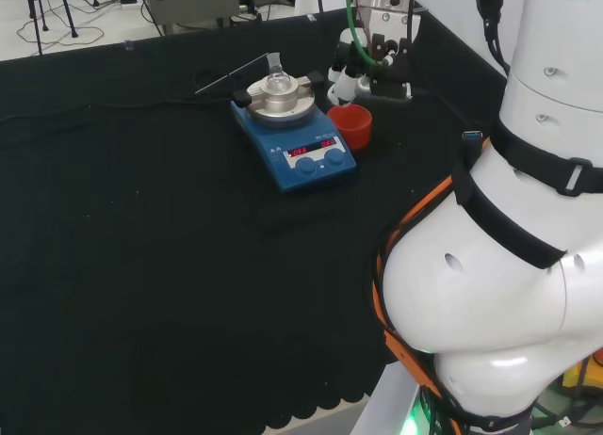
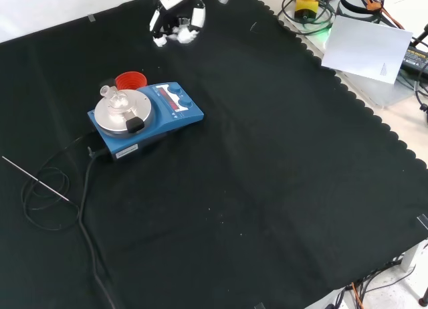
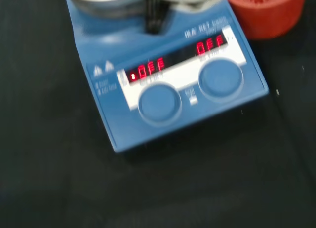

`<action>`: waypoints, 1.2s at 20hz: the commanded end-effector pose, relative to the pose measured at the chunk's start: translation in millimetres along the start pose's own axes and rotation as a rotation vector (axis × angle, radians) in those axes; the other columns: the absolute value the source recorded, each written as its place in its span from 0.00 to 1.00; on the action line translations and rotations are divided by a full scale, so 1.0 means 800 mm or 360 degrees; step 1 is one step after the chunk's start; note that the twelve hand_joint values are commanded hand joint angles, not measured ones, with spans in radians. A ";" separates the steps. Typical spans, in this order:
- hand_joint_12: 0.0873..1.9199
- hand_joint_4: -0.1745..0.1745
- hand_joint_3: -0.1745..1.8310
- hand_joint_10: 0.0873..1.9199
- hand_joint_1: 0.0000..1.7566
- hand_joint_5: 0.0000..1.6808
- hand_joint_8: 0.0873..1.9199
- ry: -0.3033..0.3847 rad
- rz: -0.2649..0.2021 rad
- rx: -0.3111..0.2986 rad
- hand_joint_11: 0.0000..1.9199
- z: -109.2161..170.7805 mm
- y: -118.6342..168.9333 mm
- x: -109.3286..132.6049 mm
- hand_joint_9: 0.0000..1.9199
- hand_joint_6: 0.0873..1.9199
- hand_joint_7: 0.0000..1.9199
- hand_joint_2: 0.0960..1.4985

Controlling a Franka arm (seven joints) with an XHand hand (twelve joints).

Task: Turn on the heater.

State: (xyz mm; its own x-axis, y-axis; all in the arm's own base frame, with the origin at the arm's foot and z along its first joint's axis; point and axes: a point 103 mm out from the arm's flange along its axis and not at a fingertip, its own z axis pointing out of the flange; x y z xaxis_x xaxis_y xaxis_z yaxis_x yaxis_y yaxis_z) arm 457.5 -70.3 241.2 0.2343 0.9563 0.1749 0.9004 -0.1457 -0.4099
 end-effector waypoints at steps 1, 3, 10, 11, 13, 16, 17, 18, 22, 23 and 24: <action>0.69 0.19 0.47 0.69 0.69 0.18 0.70 -0.0094 0.0008 0.0159 0.87 0.014 -0.020 0.010 0.82 0.40 0.75 0.49; 0.70 0.21 0.47 0.69 0.69 0.16 0.70 -0.0116 0.0008 0.0214 0.89 0.019 -0.024 0.010 0.85 0.39 0.78 0.49; 0.71 0.29 0.49 0.72 0.77 0.09 0.74 -0.0196 -0.0021 0.0423 0.88 0.033 -0.031 0.016 0.89 0.33 0.82 0.49; 0.72 0.30 0.50 0.72 0.78 0.08 0.74 -0.0208 -0.0025 0.0457 0.88 0.035 -0.031 0.018 0.89 0.31 0.82 0.49; 0.73 0.33 0.52 0.73 0.79 0.08 0.75 -0.0223 -0.0031 0.0520 0.87 0.040 -0.031 0.021 0.90 0.25 0.82 0.48; 0.74 0.36 0.56 0.74 0.80 0.08 0.76 -0.0230 -0.0032 0.0619 0.87 0.050 -0.031 0.023 0.90 0.15 0.83 0.46; 0.74 0.37 0.56 0.74 0.80 0.09 0.76 -0.0240 -0.0035 0.0653 0.87 0.054 -0.030 0.024 0.90 0.13 0.83 0.46; 0.74 0.37 0.57 0.74 0.81 0.09 0.76 -0.0253 -0.0035 0.0675 0.87 0.058 -0.030 0.026 0.90 0.11 0.83 0.45; 0.74 0.39 0.58 0.74 0.81 0.10 0.76 -0.0271 -0.0047 0.0709 0.86 0.065 -0.030 0.030 0.90 0.07 0.83 0.45; 0.74 0.39 0.58 0.74 0.81 0.11 0.76 -0.0276 -0.0047 0.0714 0.86 0.066 -0.029 0.031 0.90 0.06 0.83 0.45; 0.74 0.39 0.58 0.74 0.81 0.11 0.76 -0.0280 -0.0048 0.0718 0.86 0.067 -0.029 0.032 0.90 0.05 0.83 0.45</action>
State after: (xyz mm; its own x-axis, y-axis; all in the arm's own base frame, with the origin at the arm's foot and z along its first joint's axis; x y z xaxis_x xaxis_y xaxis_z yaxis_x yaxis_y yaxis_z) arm 423.6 -35.1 209.7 0.1304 0.9894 0.0645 0.6668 -0.0394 -0.7442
